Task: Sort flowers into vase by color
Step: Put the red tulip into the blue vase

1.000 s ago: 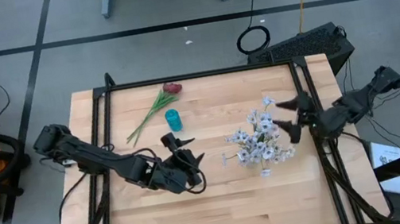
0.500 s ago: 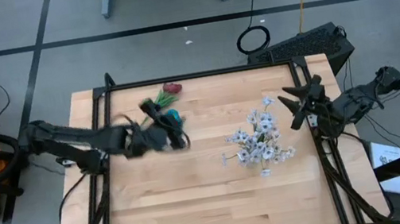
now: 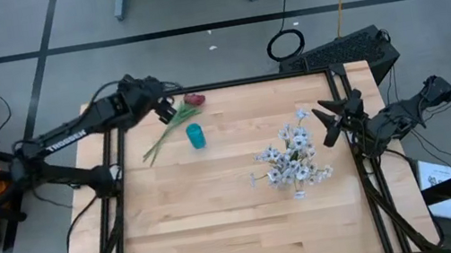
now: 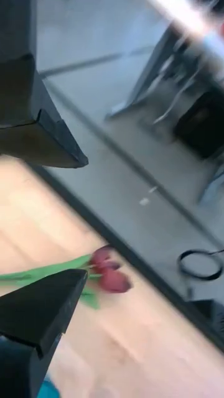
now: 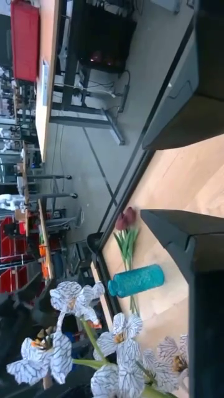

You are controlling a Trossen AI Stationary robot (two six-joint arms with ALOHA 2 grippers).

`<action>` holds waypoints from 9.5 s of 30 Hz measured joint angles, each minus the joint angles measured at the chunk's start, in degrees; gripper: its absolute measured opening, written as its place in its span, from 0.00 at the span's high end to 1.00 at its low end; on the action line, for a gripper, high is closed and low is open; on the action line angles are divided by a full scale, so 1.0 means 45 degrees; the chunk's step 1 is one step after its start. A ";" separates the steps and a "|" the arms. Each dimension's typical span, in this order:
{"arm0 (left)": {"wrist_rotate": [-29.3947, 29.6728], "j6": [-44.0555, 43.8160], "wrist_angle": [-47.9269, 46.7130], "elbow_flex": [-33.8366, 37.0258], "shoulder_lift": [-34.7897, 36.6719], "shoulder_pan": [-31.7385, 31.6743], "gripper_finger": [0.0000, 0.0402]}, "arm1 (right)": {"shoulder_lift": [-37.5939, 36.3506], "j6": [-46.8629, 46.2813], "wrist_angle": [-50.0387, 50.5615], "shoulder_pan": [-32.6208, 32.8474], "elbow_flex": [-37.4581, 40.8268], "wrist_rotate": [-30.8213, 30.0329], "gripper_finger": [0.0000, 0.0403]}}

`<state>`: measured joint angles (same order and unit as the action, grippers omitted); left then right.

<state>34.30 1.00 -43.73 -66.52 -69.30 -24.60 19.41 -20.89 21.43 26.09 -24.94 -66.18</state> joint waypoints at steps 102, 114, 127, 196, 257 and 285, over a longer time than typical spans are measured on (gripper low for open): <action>-0.6577 -0.1134 0.5040 0.5858 -0.3531 -0.4183 0.52 | -0.0002 -0.2496 0.2778 -0.0005 0.0007 0.0095 0.58; -0.6679 -0.1134 0.5585 0.5858 -0.4237 -0.4178 0.66 | 0.0000 -0.2496 0.2773 -0.0002 0.0007 0.0095 0.58; -0.6679 -0.1132 0.5727 0.5858 -0.4240 -0.4173 0.97 | -0.0002 -0.2496 0.2773 -0.0002 0.0007 0.0100 0.58; -1.1113 -0.0376 2.0599 0.3989 0.1959 0.2208 0.96 | 0.7504 1.1587 -0.8665 -0.0451 -0.7442 0.4493 0.58; -1.1206 0.1226 1.8616 0.0597 -0.1313 0.5308 0.80 | 1.4166 0.7045 -0.3263 -0.3361 -1.3108 0.9357 1.00; -1.0506 0.2627 1.7420 0.0607 -0.0887 0.5449 0.66 | 1.3853 0.6499 -0.2968 -0.3560 -1.3112 0.9343 1.00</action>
<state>-12.97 12.82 34.66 -63.79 -73.29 -0.08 81.75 8.36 8.08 10.07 -83.94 -24.14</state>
